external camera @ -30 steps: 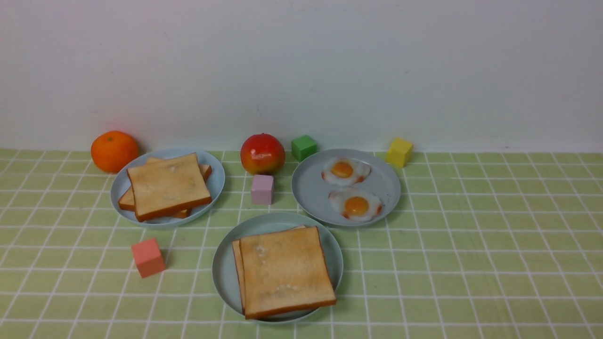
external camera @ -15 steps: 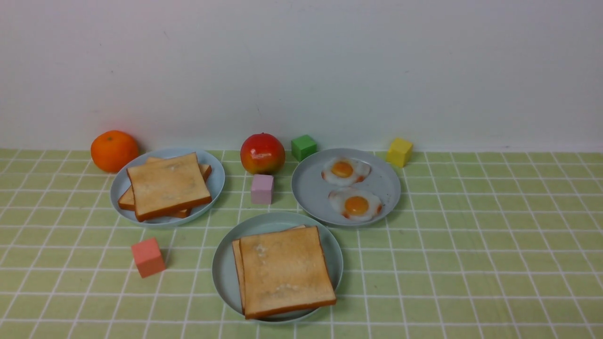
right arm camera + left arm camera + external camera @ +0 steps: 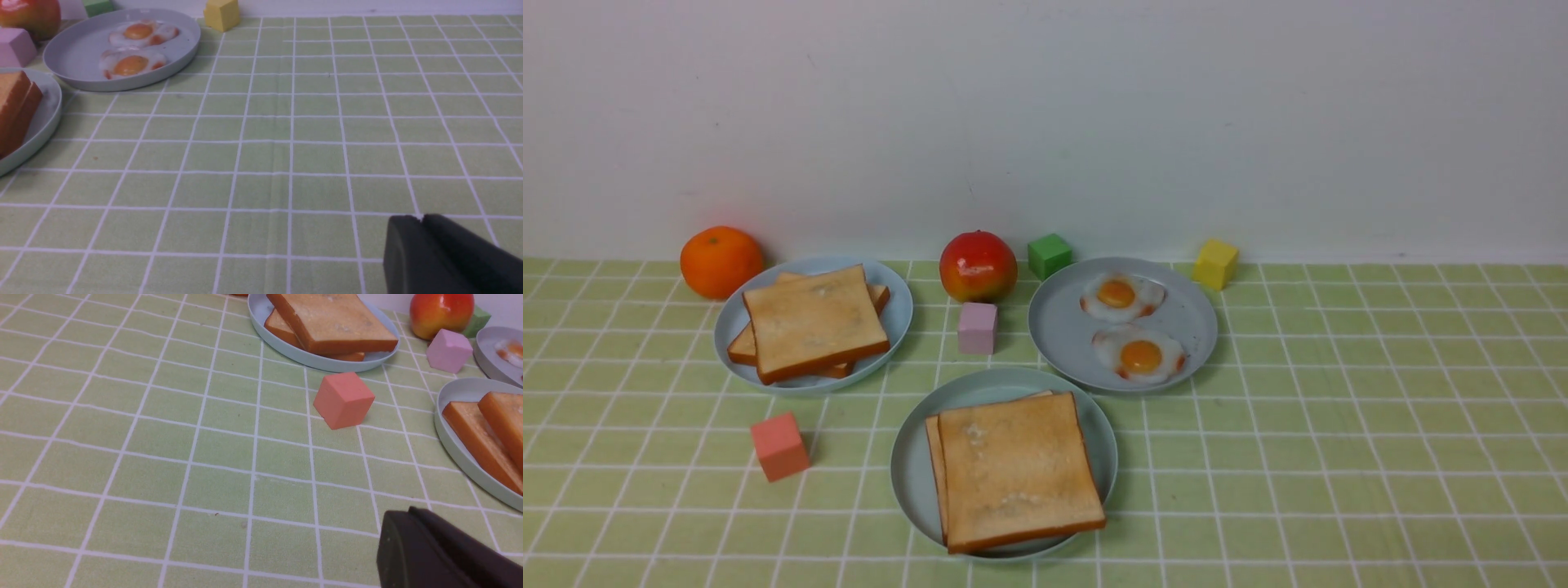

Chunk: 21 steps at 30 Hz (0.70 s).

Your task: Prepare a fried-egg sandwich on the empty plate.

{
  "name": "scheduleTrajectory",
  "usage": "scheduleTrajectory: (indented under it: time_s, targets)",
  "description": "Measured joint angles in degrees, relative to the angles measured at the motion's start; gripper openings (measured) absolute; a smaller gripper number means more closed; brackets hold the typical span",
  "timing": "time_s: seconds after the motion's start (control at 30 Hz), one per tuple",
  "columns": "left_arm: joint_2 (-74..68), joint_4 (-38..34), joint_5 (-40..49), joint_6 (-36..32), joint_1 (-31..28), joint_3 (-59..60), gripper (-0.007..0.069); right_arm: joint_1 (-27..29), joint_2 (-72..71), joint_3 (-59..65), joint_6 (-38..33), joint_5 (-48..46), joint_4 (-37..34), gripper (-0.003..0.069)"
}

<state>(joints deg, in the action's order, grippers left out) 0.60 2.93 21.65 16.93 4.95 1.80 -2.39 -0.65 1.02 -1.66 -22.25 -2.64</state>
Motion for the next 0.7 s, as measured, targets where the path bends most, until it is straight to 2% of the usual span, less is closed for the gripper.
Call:
scheduleTrajectory:
  time_s: [0.7]
  targets:
    - [0.0, 0.0, 0.0, 0.0, 0.0, 0.0, -0.0002, 0.0, 0.0, 0.0, 0.0, 0.0, 0.0, 0.0096]
